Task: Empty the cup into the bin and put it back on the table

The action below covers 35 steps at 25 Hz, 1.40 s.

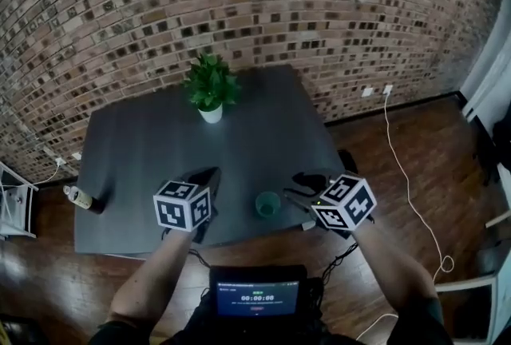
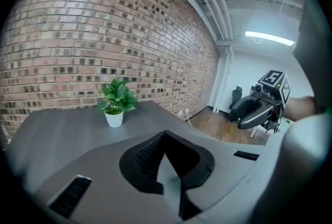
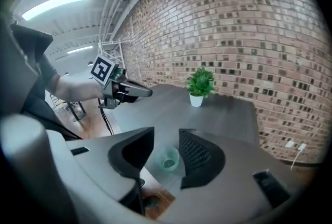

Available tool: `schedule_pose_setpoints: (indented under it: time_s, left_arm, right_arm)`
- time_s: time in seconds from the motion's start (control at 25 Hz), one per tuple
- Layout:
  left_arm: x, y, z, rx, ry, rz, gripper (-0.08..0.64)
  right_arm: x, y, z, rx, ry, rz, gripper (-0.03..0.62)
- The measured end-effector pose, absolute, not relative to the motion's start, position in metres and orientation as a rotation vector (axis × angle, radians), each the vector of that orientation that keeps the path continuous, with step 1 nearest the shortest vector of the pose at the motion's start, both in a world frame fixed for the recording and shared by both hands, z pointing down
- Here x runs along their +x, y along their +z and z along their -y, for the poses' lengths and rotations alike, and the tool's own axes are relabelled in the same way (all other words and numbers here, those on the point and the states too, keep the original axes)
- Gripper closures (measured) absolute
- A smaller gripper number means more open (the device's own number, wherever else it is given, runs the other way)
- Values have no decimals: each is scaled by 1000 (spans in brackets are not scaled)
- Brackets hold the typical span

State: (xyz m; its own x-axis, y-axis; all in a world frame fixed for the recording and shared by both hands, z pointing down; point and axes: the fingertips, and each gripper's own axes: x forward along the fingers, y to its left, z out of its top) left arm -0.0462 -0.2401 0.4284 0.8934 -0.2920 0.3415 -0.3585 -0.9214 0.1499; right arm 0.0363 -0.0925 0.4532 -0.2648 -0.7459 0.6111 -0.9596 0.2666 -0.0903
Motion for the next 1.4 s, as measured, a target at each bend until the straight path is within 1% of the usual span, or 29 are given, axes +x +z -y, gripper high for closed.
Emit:
schedule_pose_setpoints:
  time_s: [0.16,0.2,0.24,0.36,0.4,0.44,0.48,0.56,0.6,0.68,0.72,0.76,1.12,1.2,1.4]
  left_arm:
    - [-57,462,235,2762,530,546,554]
    - [-58,471,233,2743,542,539,555]
    - [-59,478,230,2728,550,533,554]
    - [-65,495,230,2698,579,523,554]
    - [-66,500,231,2690,591,522,554]
    - [-67,504,231,2681,602,521,554]
    - [-67,510,231,2669,608,519,552]
    - [-68,520,228,2645,619,510,487]
    - [-68,525,227,2640,629,506,482]
    - [-68,535,223,2636,653,495,482]
    - [-67,540,222,2628,661,492,482]
    - [-67,546,221,2616,667,493,480]
    - [-67,590,214,2551,787,507,480]
    - [-69,602,213,2529,807,520,479]
    - [-72,625,204,2494,873,492,479]
  right_arm:
    - [28,476,92,1420,677,2087,433]
    - [25,482,92,1395,695,2086,389]
    - [21,486,92,1371,711,2085,366]
    - [9,499,96,1338,750,2078,364]
    - [7,505,97,1328,766,2064,339]
    - [6,512,98,1313,780,2041,290]
    - [7,520,97,1294,793,2018,267]
    - [7,534,96,1268,819,1988,267]
    - [6,541,96,1261,835,1979,267]
    - [6,556,93,1250,863,1954,263]
    - [7,564,91,1249,873,1939,224]
    - [9,571,89,1253,881,1929,216]
    - [15,612,90,1215,917,1902,215]
    - [12,619,91,1191,934,1905,156]
    - [8,636,89,1155,945,1887,156]
